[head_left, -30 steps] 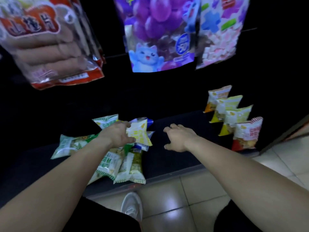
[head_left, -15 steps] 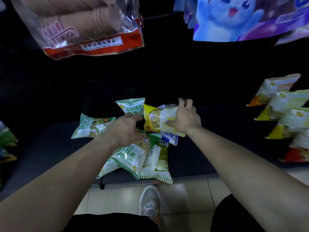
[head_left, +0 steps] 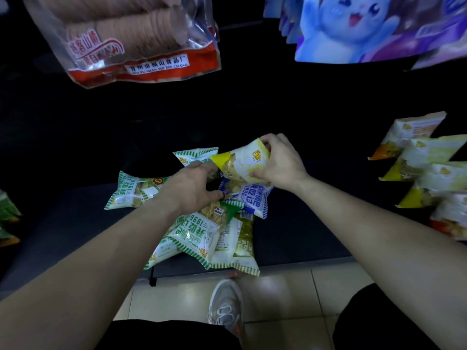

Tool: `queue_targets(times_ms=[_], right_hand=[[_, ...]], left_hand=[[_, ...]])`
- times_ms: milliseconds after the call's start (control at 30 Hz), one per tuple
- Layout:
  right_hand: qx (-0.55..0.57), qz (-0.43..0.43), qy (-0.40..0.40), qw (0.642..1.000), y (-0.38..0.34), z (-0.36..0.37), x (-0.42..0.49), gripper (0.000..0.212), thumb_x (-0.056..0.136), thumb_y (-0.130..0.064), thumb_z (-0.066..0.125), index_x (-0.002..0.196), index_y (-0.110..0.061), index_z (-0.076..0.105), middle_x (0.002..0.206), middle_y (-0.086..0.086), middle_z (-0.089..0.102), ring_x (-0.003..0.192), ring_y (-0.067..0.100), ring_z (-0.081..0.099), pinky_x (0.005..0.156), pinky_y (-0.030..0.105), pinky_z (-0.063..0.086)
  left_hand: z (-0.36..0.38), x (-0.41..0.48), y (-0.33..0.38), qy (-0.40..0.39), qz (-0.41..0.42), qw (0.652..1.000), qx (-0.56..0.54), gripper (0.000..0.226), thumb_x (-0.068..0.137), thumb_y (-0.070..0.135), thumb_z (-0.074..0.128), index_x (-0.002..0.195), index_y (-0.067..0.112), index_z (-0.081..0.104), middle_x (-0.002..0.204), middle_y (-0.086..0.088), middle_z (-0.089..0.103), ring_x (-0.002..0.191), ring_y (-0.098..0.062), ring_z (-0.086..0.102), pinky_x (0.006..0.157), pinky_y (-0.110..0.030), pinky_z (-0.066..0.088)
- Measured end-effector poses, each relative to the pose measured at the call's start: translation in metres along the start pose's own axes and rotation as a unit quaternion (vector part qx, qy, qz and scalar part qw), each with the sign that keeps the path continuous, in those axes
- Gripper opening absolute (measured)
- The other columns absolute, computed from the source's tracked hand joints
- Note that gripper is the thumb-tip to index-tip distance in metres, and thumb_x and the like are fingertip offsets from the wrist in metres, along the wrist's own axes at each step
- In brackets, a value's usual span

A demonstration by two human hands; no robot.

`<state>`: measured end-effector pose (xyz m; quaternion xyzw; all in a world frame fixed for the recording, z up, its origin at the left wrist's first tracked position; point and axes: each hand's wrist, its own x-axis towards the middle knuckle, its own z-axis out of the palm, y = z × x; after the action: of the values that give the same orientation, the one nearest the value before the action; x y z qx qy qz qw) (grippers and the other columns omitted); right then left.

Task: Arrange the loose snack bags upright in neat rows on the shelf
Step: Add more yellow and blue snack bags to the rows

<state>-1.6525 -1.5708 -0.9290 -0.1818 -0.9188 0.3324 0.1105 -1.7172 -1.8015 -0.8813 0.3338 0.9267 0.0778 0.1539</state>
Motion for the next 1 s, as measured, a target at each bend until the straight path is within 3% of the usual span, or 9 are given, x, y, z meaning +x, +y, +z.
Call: queue_targets(times_ms=[100, 267, 367, 433, 533, 633, 733, 867, 1000], right_hand=[[-0.003, -0.030, -0.016, 0.999, 0.002, -0.040, -0.010, 0.085, 0.055, -0.032, 0.094, 0.131, -0.027, 0.056, 0.114, -0.009, 0.043, 0.107, 0.014, 0.053, 0.090, 0.032, 0.046], [-0.043, -0.068, -0.061, 0.995, 0.004, -0.098, -0.042, 0.087, 0.052, -0.036, 0.095, 0.130, -0.032, 0.055, 0.114, -0.014, 0.054, 0.109, 0.010, 0.055, 0.094, 0.035, 0.048], [-0.065, -0.078, -0.080, 0.992, 0.003, -0.122, -0.061, 0.075, 0.047, -0.042, 0.095, 0.108, -0.040, 0.052, 0.108, -0.017, 0.058, 0.099, 0.007, 0.058, 0.085, 0.036, 0.053], [-0.068, -0.074, -0.077, 0.992, 0.005, -0.136, -0.074, 0.073, 0.044, -0.045, 0.094, 0.099, -0.040, 0.046, 0.099, -0.018, 0.059, 0.090, 0.005, 0.060, 0.076, 0.037, 0.055], [-0.063, -0.068, -0.071, 0.993, 0.014, -0.153, -0.093, 0.074, 0.042, -0.050, 0.093, 0.095, -0.041, 0.042, 0.095, -0.018, 0.057, 0.085, 0.004, 0.060, 0.070, 0.038, 0.055], [-0.074, -0.057, -0.071, 0.993, 0.025, -0.170, -0.106, 0.085, 0.045, -0.058, 0.089, 0.115, -0.043, 0.044, 0.109, -0.019, 0.057, 0.097, 0.005, 0.060, 0.079, 0.037, 0.054], [-0.115, -0.022, -0.079, 0.990, 0.043, -0.190, -0.116, 0.094, 0.050, -0.068, 0.083, 0.131, -0.036, 0.048, 0.114, -0.018, 0.060, 0.105, 0.007, 0.056, 0.086, 0.037, 0.051], [-0.087, 0.017, -0.092, 0.992, 0.071, -0.213, -0.127, 0.062, 0.053, -0.053, 0.092, 0.105, -0.030, 0.068, 0.099, -0.016, 0.065, 0.098, 0.007, 0.060, 0.079, 0.027, 0.051], [-0.155, 0.018, -0.088, 0.984, 0.083, -0.218, -0.136, 0.060, 0.055, -0.051, 0.091, 0.107, -0.036, 0.064, 0.103, -0.012, 0.065, 0.092, 0.013, 0.062, 0.076, 0.037, 0.054]], left_hand=[[-0.009, -0.001, 0.017, 0.050, 0.014, 0.999, -0.016, 0.074, 0.084, 0.051, 0.068, 0.146, 0.028, 0.035, 0.145, -0.003, 0.044, 0.124, -0.025, 0.050, 0.096, -0.037, 0.046], [-0.018, 0.001, 0.065, 0.113, 0.073, 0.982, -0.135, 0.084, 0.075, 0.046, 0.080, 0.145, 0.026, 0.038, 0.137, 0.005, 0.051, 0.122, -0.015, 0.050, 0.094, -0.031, 0.044], [-0.018, 0.003, 0.103, 0.072, 0.124, 0.971, -0.190, 0.085, 0.068, 0.038, 0.087, 0.140, 0.027, 0.044, 0.126, 0.011, 0.057, 0.117, -0.009, 0.052, 0.094, -0.025, 0.043], [-0.016, 0.003, 0.126, 0.035, 0.149, 0.962, -0.225, 0.075, 0.064, 0.036, 0.090, 0.129, 0.034, 0.052, 0.111, 0.018, 0.061, 0.107, -0.001, 0.058, 0.090, -0.024, 0.049], [-0.013, 0.006, 0.151, 0.013, 0.171, 0.952, -0.253, 0.053, 0.063, 0.030, 0.092, 0.105, 0.035, 0.061, 0.093, 0.012, 0.071, 0.089, -0.003, 0.067, 0.083, -0.035, 0.056], [-0.011, 0.010, 0.170, 0.002, 0.174, 0.946, -0.273, 0.050, 0.060, 0.026, 0.093, 0.100, 0.031, 0.063, 0.089, 0.005, 0.073, 0.084, -0.014, 0.070, 0.081, -0.042, 0.057], [-0.008, 0.010, 0.185, 0.002, 0.171, 0.940, -0.296, 0.050, 0.059, 0.021, 0.094, 0.097, 0.031, 0.063, 0.088, 0.005, 0.073, 0.082, -0.011, 0.071, 0.080, -0.041, 0.058], [0.001, 0.011, 0.207, 0.001, 0.183, 0.939, -0.290, 0.050, 0.057, 0.026, 0.094, 0.095, 0.035, 0.063, 0.087, 0.008, 0.072, 0.080, -0.005, 0.069, 0.073, -0.031, 0.059], [0.009, 0.015, 0.232, 0.003, 0.221, 0.958, -0.180, 0.050, 0.059, 0.046, 0.089, 0.102, 0.037, 0.064, 0.092, 0.018, 0.066, 0.086, 0.001, 0.063, 0.075, -0.020, 0.051]])
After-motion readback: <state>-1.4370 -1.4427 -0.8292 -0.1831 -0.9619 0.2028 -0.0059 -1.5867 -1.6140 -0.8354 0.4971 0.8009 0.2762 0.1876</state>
